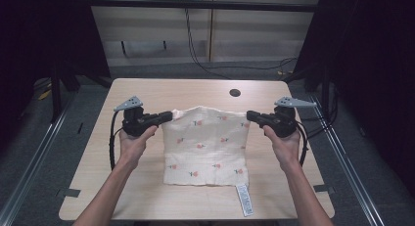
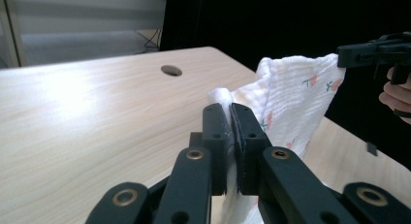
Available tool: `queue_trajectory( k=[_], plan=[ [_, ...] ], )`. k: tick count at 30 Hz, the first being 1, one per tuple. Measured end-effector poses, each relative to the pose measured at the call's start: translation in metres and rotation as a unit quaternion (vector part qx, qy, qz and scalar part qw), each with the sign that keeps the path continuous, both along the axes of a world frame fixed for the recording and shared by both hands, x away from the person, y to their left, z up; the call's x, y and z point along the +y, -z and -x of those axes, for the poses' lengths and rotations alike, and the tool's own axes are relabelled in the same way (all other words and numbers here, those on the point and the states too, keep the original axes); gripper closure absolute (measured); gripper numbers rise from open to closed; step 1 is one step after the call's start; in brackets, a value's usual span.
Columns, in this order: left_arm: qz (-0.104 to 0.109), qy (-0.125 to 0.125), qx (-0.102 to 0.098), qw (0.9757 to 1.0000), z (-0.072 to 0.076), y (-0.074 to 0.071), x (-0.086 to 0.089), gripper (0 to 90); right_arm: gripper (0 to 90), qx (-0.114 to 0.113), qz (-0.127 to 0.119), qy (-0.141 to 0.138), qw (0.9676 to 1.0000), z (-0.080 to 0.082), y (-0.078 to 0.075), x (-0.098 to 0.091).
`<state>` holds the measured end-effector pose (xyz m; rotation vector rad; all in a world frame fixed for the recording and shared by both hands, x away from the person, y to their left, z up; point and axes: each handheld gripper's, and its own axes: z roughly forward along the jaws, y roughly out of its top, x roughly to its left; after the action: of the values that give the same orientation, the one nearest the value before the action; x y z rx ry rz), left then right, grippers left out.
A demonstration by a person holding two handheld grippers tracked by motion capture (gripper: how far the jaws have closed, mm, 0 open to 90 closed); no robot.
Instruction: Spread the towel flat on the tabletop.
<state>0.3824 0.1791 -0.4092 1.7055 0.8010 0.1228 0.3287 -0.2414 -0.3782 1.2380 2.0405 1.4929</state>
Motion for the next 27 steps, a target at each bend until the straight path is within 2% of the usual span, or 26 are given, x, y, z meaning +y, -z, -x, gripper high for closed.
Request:
queue_trajectory(
  k=[4, 5, 6, 7, 8, 9, 11, 13, 15, 18, 20, 21, 23, 24, 25, 27],
  plan=[
    [-0.022, -0.014, 0.014, 0.9996, -0.02, 0.013, -0.004, 84.9, 87.3, 0.01, 0.003, 0.001, 0.9999, -0.021, 0.014, 0.001],
    [-0.023, -0.017, 0.016, 0.9995, -0.025, 0.014, -0.005, 83.8, 86.5, 0.012, 0.005, 0.001, 0.9999, -0.029, 0.019, 0.0],
    [-0.031, -0.021, 0.019, 0.9991, -0.029, 0.015, -0.005, 81.1, 84.5, 0.02, 0.005, 0.002, 0.9998, -0.037, 0.023, -0.001],
    [-0.044, -0.041, 0.025, 0.9979, -0.035, 0.016, -0.004, 75.7, 80.8, 0.027, 0.002, 0.004, 0.9996, -0.042, 0.026, -0.001],
    [-0.042, -0.048, 0.03, 0.9975, -0.038, 0.016, -0.002, 67.2, 74.9, 0.038, 0.0, 0.018, 0.9991, -0.05, 0.031, -0.003],
    [-0.04, -0.06, 0.029, 0.997, -0.042, 0.016, 0.003, 63.5, 73.4, 0.04, 0.003, 0.025, 0.9989, -0.053, 0.034, -0.003],
    [-0.035, -0.065, 0.027, 0.9969, -0.042, 0.014, 0.012, 63.8, 71.3, 0.043, 0.005, 0.04, 0.9983, -0.056, 0.039, -0.008],
    [-0.032, -0.057, 0.023, 0.9976, -0.037, 0.015, 0.018, 64.9, 71.6, 0.052, 0.011, 0.044, 0.9977, -0.053, 0.044, -0.012],
    [-0.041, -0.047, 0.024, 0.9978, -0.03, 0.018, 0.022, 65.6, 71.7, 0.056, 0.024, 0.042, 0.9973, -0.047, 0.047, -0.016],
    [-0.045, -0.043, 0.028, 0.9977, -0.022, 0.023, 0.029, 68.3, 71.8, 0.059, 0.029, 0.038, 0.9971, -0.034, 0.05, -0.023],
    [-0.053, -0.031, 0.032, 0.9976, -0.016, 0.026, 0.032, 70.4, 71.6, 0.056, 0.029, 0.035, 0.9974, -0.023, 0.049, -0.025],
    [-0.061, -0.026, 0.029, 0.9974, -0.01, 0.028, 0.032, 71.4, 71.5, 0.053, 0.03, 0.03, 0.9977, -0.02, 0.048, -0.026],
    [-0.06, -0.011, 0.03, 0.9977, -0.002, 0.03, 0.033, 74.4, 71.5, 0.048, 0.031, 0.02, 0.9981, -0.007, 0.046, -0.026],
    [-0.068, -0.007, 0.031, 0.9972, 0.002, 0.031, 0.033, 75.7, 70.0, 0.047, 0.03, 0.01, 0.9984, 0.001, 0.045, -0.025],
    [-0.077, 0.001, 0.034, 0.9964, 0.007, 0.033, 0.032, 76.3, 69.0, 0.049, 0.031, 0.008, 0.9983, 0.005, 0.045, -0.024],
    [-0.078, 0.008, 0.037, 0.9962, 0.014, 0.036, 0.031, 78.2, 65.3, 0.053, 0.041, -0.002, 0.9978, 0.015, 0.045, -0.019]
  ],
)
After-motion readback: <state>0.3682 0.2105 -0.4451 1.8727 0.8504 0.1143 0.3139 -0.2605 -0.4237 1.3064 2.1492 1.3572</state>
